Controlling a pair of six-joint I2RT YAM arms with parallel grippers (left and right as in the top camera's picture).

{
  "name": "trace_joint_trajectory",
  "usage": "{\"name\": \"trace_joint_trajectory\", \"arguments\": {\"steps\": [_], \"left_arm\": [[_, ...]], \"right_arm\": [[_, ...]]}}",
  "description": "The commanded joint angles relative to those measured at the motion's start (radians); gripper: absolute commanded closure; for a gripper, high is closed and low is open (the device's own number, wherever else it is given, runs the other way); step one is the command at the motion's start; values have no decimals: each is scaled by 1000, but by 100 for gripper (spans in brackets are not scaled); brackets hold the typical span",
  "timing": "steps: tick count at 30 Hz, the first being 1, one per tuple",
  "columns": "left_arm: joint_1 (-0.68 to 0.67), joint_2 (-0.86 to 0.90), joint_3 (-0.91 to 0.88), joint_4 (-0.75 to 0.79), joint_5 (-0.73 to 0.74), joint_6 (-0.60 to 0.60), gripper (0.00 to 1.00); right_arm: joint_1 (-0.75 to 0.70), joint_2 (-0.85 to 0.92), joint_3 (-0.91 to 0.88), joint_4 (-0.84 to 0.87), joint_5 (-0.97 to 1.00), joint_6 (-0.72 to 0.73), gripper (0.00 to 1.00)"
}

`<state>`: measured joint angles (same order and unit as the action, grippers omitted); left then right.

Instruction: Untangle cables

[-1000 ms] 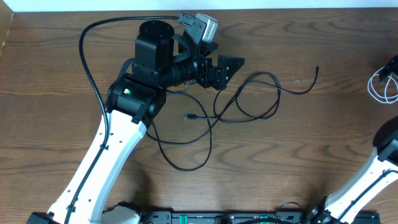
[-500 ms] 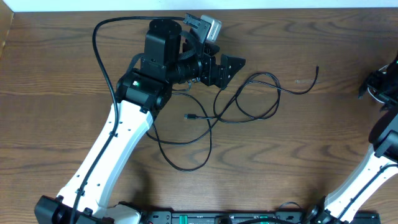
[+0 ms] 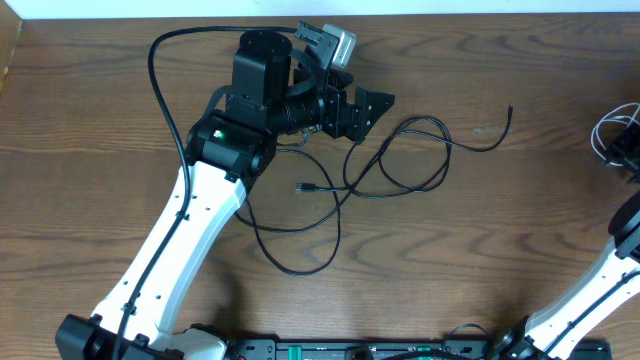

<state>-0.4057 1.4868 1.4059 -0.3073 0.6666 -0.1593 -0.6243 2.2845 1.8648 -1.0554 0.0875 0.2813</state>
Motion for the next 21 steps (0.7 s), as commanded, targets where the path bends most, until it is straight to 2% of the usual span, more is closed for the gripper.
{"name": "trace_joint_trajectory", "arguments": {"steps": [1,13,21], "left_arm": [[6,3,15,1,-6,6,7],[6,3,15,1,-6,6,7],[6,3,15,0,-41,6,7]], "right_arm": [[4,11,-24,45,14,10,50],[37,110,-37,218,-16,18,49],[43,188,-37,484,-111,54,48]]}}
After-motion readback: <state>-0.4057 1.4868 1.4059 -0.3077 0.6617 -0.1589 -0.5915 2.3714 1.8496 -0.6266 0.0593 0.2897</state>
